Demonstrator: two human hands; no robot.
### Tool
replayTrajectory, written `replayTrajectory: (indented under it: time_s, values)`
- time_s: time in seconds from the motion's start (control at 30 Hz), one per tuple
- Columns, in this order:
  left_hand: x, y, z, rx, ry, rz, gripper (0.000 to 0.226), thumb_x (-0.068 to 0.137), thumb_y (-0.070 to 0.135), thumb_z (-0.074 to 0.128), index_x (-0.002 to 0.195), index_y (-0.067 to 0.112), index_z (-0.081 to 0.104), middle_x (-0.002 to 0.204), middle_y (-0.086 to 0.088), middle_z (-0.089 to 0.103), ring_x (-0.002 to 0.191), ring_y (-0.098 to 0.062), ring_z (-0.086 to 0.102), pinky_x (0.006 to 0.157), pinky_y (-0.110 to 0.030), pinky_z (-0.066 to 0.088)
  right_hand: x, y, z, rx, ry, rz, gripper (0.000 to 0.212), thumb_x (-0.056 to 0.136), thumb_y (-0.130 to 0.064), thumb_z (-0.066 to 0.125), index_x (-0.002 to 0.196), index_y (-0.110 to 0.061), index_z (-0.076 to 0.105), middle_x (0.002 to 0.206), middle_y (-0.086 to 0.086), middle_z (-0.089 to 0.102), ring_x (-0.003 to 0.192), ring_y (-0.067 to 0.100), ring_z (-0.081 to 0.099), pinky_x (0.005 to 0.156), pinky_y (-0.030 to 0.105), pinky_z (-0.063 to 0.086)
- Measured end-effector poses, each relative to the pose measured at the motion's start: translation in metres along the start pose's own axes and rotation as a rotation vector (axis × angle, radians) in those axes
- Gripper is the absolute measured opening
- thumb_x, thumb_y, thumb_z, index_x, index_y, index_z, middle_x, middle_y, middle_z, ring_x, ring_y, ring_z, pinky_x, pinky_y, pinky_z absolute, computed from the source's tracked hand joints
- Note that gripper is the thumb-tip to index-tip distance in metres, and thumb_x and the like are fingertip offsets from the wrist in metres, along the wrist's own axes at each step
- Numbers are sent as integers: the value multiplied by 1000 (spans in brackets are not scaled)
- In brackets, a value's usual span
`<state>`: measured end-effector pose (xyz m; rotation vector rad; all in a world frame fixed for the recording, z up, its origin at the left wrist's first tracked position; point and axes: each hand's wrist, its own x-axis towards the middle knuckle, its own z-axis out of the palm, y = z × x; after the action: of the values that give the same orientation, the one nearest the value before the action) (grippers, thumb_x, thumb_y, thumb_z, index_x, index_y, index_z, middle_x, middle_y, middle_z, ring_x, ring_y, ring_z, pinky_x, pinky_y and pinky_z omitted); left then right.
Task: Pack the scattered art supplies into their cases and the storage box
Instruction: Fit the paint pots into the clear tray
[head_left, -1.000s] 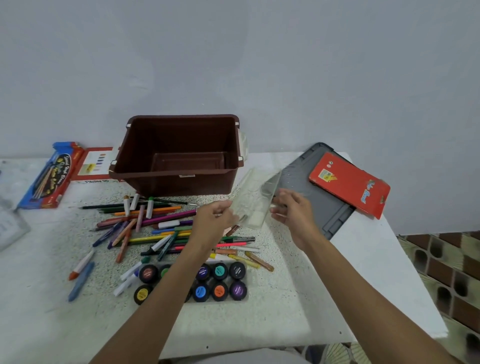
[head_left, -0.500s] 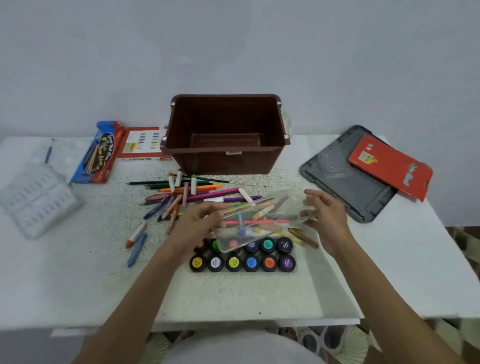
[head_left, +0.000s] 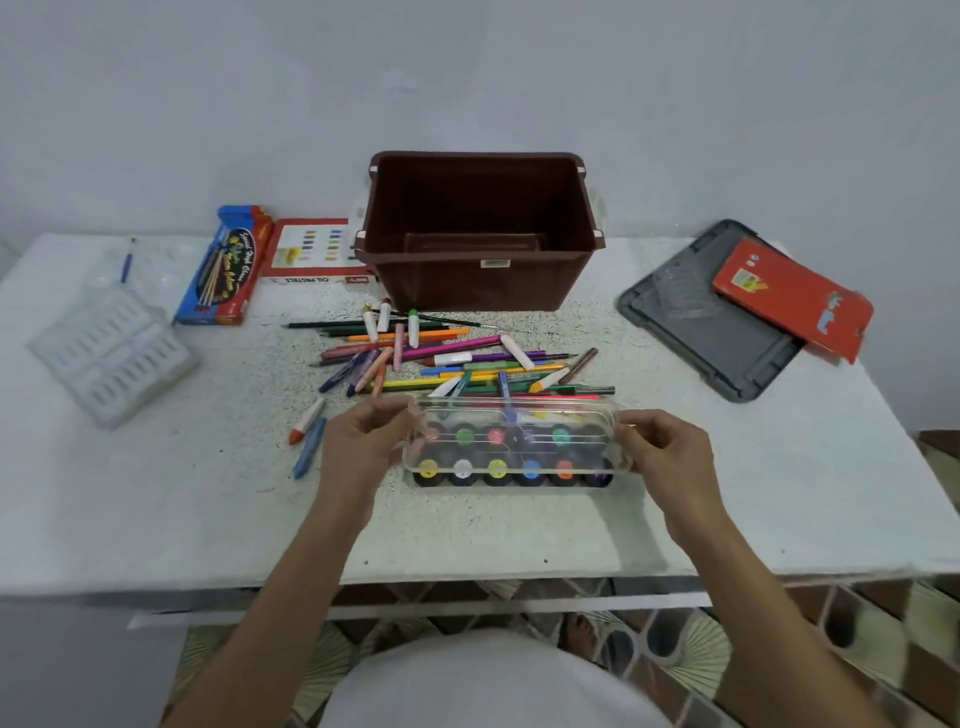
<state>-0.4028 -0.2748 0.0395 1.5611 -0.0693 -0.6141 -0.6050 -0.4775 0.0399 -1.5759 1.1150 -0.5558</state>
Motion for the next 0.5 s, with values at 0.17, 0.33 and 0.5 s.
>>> replayTrajectory:
  time_s: [0.17, 0.33, 0.5]
  values:
    - [1, -5, -1, 384, 68, 188, 23, 86, 23, 73, 107, 15, 75, 102, 4, 73, 87, -9, 68, 64, -27, 57, -2, 1, -4, -42, 22, -24, 12, 91, -7, 65, 92, -16, 73, 77, 3, 70, 65, 8, 58, 64, 32, 49]
    - [-5, 4, 1, 489, 110, 322, 21, 90, 26, 69, 109, 20, 73, 98, 2, 73, 87, -9, 68, 75, -36, 59, 0, -3, -3, -16, 37, -46, 18, 94, -12, 59, 91, -22, 72, 84, 0, 72, 76, 18, 64, 70, 45, 56]
    - [-12, 18, 8, 421, 178, 491, 23, 95, 24, 62, 115, 16, 70, 103, 6, 71, 92, -5, 67, 75, -19, 56, -5, -15, 0, 175, 33, -124, 13, 97, -15, 59, 87, -15, 67, 87, 0, 70, 82, 19, 66, 78, 40, 60]
